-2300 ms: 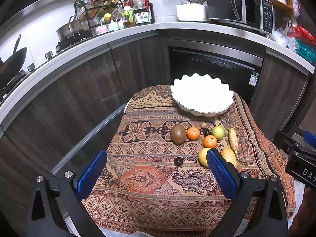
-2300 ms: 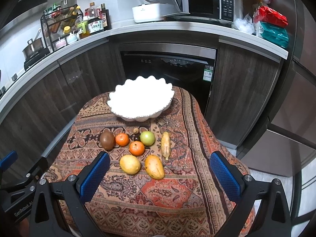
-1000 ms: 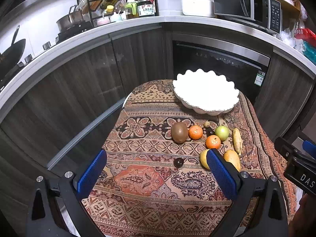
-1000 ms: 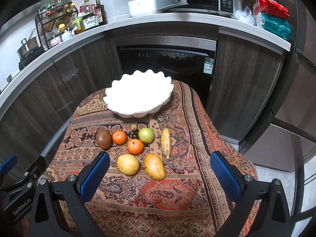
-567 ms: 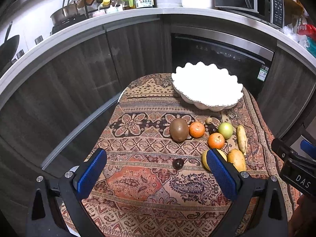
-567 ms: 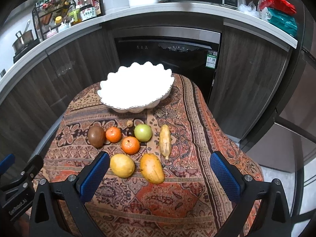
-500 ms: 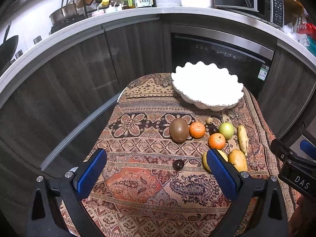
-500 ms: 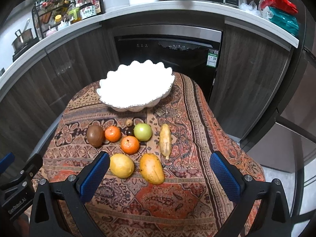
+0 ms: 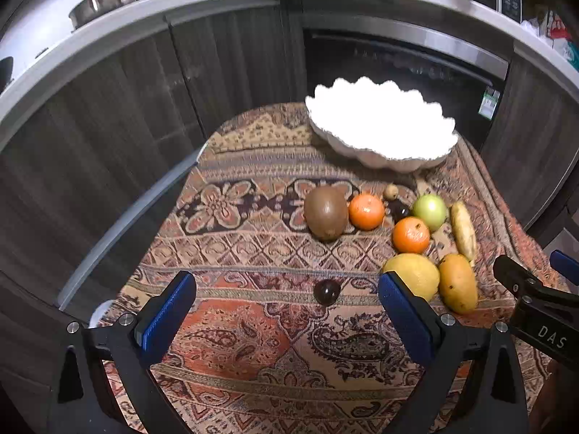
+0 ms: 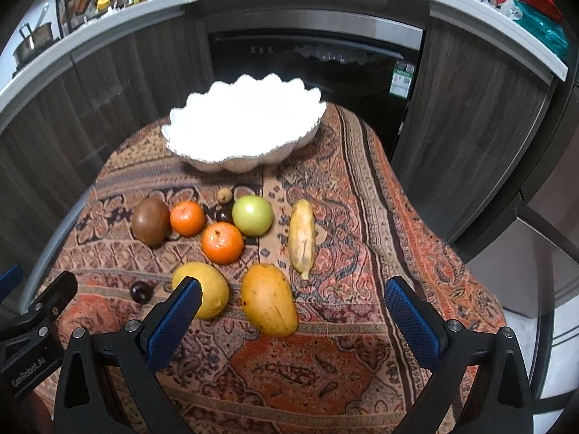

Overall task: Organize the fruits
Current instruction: 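Grasp the dark plum with the left gripper while the right gripper grasps the mango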

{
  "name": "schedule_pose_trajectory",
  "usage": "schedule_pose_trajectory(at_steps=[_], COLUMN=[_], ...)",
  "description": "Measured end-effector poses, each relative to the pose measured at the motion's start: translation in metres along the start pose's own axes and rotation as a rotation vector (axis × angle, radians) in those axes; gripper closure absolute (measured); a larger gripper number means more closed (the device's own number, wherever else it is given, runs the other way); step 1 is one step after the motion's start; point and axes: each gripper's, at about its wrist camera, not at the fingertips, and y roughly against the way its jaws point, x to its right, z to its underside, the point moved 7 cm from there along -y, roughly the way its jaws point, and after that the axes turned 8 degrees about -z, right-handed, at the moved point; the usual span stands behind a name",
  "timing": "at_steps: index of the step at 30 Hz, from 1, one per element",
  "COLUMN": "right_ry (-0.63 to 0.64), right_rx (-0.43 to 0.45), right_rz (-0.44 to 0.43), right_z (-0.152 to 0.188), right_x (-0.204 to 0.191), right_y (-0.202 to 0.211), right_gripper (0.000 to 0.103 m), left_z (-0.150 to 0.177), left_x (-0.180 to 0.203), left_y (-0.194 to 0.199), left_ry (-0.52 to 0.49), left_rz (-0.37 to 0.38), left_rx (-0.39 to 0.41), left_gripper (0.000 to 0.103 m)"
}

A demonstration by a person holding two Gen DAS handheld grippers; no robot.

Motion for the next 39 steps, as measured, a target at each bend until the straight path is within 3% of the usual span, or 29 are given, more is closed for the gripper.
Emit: schedule_pose_trajectory(at_steps=[9, 14, 23, 33, 39], right_ry=[0.007, 0.007, 0.011, -0.006, -0.011], right_rx=[-0.080, -0.137, -0.202, -0.244, -0.239], right_rz=[0.000, -0.023, -0.038, -0.067, -0.080], right_z=[0.016, 0.025, 0.034, 0.039, 0.038], right_x=[0.003, 0.003, 0.000, -0.001, -0.003], right_y=[-0.036, -0.057, -0.081, -0.099, -0.103], right_gripper=[0.007, 0.021, 0.026, 0.033, 0.037], left_z=[0.017, 0.024, 0.032, 0.035, 0.034], left_x=[0.014, 0.021, 0.031, 0.047, 0.052], left_y=[-0.038, -0.058, -0.085, -0.107, -0.107], left_ry=[-0.025, -0.037, -0.051, -0.074, -0.067], left_rz=[0.017, 0.027, 0.048, 0.085, 0.112], left_rx=[-0.086, -0.137, -0.198, -0.249, -0.236], left_gripper=[0.002, 0.011, 0.024, 0.049, 0.064])
